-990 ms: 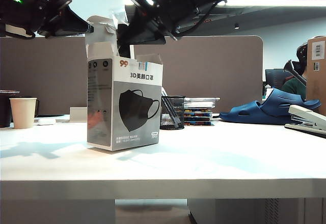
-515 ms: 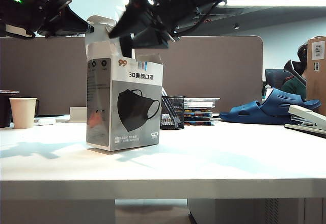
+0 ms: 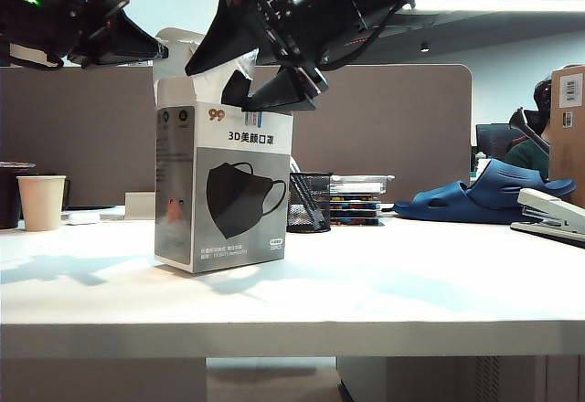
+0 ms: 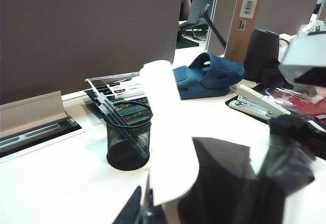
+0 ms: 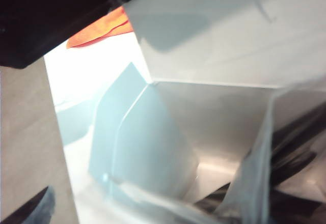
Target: Put the mask into the mask box.
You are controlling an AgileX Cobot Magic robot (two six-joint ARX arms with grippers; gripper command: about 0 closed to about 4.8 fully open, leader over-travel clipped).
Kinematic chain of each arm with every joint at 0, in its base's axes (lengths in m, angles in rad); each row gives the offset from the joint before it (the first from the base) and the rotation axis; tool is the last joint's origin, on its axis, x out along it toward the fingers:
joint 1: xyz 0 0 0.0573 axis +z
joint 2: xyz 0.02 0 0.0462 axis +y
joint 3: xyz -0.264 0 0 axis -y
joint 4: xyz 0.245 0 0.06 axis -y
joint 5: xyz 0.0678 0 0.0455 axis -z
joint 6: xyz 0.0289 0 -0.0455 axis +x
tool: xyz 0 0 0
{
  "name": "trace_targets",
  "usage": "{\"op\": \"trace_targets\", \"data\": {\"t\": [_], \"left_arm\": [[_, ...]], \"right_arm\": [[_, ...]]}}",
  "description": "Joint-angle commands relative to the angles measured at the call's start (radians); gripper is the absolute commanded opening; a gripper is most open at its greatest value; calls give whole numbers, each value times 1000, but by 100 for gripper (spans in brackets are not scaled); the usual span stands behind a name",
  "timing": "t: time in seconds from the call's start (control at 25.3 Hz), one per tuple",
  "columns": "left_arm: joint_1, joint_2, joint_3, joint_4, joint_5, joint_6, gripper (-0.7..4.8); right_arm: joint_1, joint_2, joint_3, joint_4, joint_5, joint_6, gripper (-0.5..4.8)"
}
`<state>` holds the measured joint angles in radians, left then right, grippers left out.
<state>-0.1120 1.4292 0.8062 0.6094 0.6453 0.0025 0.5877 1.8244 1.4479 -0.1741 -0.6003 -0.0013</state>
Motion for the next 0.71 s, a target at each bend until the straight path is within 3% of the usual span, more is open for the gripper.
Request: {"op": "trace_targets", "data": {"t": [0.04, 0.59, 0.71], "left_arm": [[1, -3, 3, 20, 2, -3, -7], [2, -3, 3, 20, -40, -3, -6], [2, -3, 3, 19, -40, -3, -6]], "right_arm": [[1, -21, 2, -71, -5, 1, 479], [1, -179, 2, -143, 31, 0, 479], [0, -211, 2, -142, 87, -2, 479]]}}
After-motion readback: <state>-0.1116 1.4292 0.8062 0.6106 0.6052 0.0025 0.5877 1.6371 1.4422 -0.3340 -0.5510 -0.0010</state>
